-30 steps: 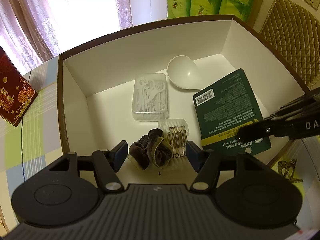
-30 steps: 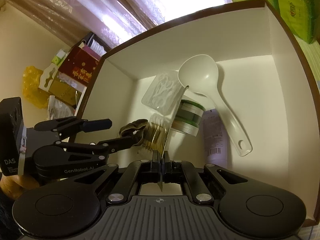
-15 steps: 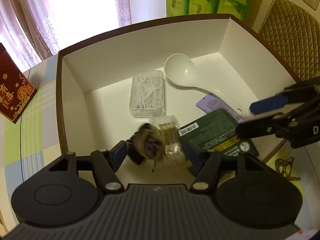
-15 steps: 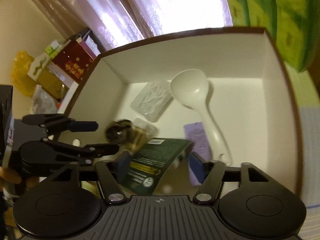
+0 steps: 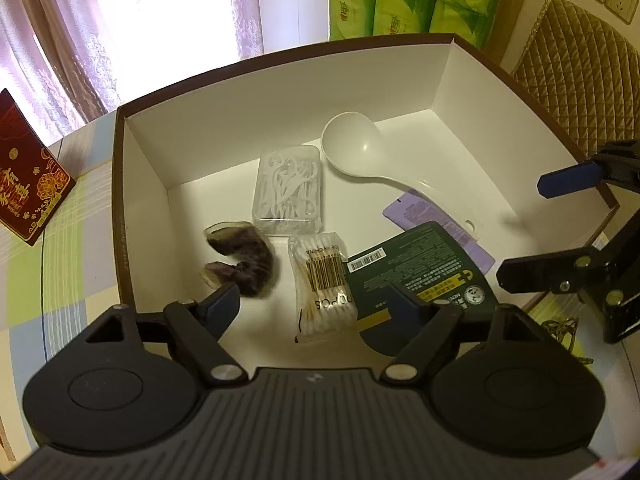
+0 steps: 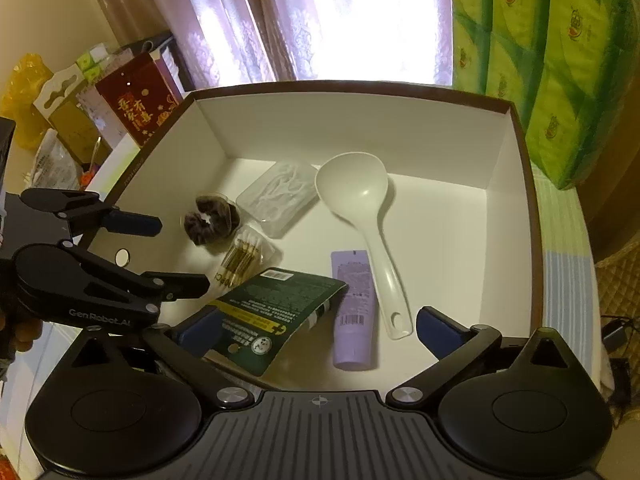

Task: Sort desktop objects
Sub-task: 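Withdraw both tools from the box toward the remaining items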

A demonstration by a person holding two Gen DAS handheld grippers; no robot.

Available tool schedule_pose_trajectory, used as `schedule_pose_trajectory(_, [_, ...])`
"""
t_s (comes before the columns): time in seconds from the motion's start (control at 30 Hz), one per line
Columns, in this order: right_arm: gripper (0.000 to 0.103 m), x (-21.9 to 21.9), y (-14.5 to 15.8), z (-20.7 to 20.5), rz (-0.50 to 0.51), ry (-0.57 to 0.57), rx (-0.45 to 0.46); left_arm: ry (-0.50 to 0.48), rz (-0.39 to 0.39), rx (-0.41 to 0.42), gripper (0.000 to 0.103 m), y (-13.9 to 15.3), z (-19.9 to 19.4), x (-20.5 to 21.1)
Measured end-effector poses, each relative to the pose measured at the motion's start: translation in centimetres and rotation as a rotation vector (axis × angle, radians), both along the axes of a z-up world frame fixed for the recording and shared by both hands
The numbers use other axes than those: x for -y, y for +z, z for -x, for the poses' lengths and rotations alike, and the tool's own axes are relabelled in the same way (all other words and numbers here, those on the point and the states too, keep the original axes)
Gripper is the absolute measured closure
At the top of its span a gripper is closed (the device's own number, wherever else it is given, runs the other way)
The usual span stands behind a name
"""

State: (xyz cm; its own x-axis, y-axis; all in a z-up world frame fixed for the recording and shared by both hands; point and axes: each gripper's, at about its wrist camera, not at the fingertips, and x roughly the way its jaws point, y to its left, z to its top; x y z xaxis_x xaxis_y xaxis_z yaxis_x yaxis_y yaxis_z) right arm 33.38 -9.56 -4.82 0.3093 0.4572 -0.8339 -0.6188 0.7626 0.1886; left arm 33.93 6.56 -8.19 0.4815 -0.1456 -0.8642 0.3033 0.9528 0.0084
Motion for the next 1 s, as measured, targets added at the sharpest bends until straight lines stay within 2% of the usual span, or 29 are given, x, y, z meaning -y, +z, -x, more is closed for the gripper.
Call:
schedule_pose_trajectory(0.57, [0.002,1.2,2.4,2.5,0.005,-0.017,0.075,0.056,-0.004,0.050,0.016,3.4,3.0,-0.4])
schedule_pose_trajectory(1.0, [0.002,2.5,5.0,6.4,-0.003,-0.014,0.195,0.097,-0.001,0.094,0.013,6.0,7.3,-0.4])
